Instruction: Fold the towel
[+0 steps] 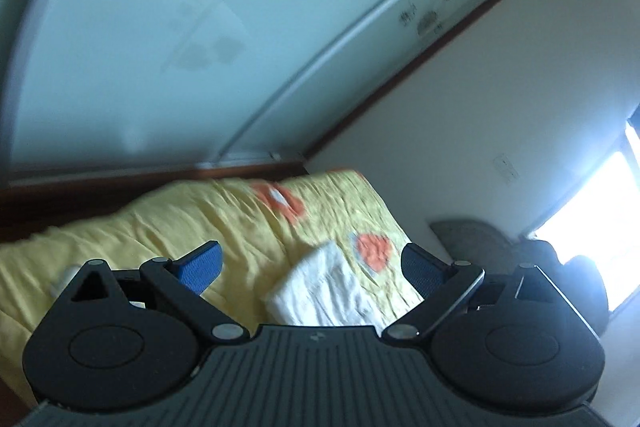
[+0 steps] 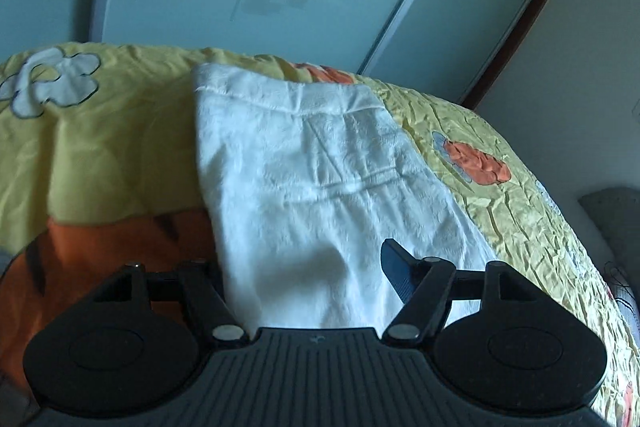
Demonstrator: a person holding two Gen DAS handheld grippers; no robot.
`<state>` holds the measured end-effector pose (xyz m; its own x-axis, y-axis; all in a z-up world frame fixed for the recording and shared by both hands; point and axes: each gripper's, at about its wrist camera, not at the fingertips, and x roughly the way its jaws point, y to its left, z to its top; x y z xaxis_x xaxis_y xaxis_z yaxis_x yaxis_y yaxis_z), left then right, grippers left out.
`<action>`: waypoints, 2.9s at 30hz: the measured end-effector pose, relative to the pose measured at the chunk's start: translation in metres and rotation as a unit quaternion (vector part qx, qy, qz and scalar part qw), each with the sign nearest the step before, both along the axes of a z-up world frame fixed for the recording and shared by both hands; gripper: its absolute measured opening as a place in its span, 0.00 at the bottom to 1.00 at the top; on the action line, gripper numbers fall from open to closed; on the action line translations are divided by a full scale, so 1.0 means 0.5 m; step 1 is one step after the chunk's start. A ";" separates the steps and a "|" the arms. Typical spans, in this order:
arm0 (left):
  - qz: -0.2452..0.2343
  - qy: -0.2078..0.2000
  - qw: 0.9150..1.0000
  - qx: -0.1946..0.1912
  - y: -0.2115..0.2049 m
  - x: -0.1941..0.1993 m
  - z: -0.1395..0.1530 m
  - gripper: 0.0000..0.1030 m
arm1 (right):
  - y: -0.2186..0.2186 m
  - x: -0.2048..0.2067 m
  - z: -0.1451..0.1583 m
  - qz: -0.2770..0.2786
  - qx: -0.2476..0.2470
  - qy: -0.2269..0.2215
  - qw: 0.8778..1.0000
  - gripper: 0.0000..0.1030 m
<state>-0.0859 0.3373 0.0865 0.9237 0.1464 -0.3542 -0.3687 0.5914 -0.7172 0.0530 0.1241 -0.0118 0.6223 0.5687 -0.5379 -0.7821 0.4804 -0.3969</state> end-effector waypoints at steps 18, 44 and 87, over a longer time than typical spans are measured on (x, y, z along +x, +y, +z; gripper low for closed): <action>-0.008 0.111 0.986 -0.121 -0.054 0.204 -0.168 0.62 | -0.106 0.107 0.019 -0.076 0.217 0.286 0.930 0.24; -0.299 0.040 0.918 0.257 -0.600 0.238 -0.100 0.15 | -0.670 0.252 -0.078 -0.172 0.538 0.549 0.616 0.70; -0.305 0.119 0.905 0.273 -0.483 0.188 -0.081 0.68 | -0.554 0.229 -0.045 -0.218 0.325 0.454 0.800 0.32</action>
